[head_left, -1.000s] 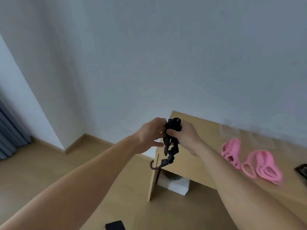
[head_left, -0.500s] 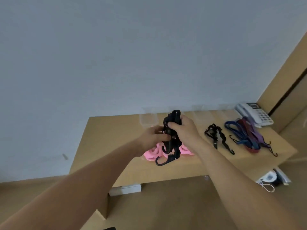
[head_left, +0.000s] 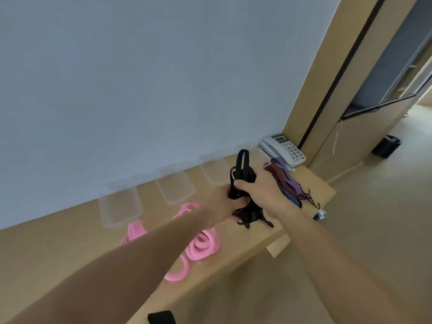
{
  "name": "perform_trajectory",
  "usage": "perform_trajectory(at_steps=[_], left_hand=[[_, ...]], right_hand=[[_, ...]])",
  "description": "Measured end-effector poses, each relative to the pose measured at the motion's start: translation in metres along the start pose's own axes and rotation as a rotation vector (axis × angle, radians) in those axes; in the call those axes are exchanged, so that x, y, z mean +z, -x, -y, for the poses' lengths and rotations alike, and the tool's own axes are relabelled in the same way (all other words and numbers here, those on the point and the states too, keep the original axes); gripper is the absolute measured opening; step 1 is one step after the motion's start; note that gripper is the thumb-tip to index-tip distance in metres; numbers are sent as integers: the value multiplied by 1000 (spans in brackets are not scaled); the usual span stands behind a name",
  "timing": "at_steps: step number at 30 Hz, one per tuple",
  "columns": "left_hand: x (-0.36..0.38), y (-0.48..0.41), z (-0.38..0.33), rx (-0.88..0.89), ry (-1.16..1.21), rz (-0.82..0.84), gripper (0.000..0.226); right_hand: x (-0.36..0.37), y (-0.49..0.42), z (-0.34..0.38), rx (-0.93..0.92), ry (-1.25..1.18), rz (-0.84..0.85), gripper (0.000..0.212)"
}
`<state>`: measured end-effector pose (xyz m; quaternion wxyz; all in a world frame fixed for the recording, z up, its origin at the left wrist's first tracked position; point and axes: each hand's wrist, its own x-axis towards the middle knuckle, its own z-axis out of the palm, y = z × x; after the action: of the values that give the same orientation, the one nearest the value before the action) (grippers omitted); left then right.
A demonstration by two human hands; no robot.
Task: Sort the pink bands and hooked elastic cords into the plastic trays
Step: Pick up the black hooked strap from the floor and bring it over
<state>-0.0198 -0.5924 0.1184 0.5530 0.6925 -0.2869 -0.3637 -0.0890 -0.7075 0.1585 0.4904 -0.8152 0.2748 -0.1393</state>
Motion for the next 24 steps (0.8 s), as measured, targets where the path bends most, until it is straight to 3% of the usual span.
perform_trajectory(at_steps=[5, 10, 14, 18, 19, 21, 24], left_hand=[[8, -50, 10, -97, 4, 106, 9], [12, -86, 36, -226, -216, 26, 12], [18, -103, 47, -297, -419, -37, 43], [31, -120, 52, -318, -577, -56, 42], [34, -123, 53, -327, -614, -37, 42], [39, -129, 56, -356, -716, 32, 46], [44, -134, 59, -378, -905, 124, 52]], right_hand=[[-14, -50, -33, 107, 42, 55, 21], [-7, -96, -89, 181, 67, 132, 17], [-6, -126, -132, 206, 154, 212, 17], [-7, -151, -155, 106, 377, 308, 14], [-6, -156, -159, 82, 500, 327, 22], [-6, -164, -169, 27, 768, 322, 59], [-4, -168, -177, -34, 788, 281, 80]])
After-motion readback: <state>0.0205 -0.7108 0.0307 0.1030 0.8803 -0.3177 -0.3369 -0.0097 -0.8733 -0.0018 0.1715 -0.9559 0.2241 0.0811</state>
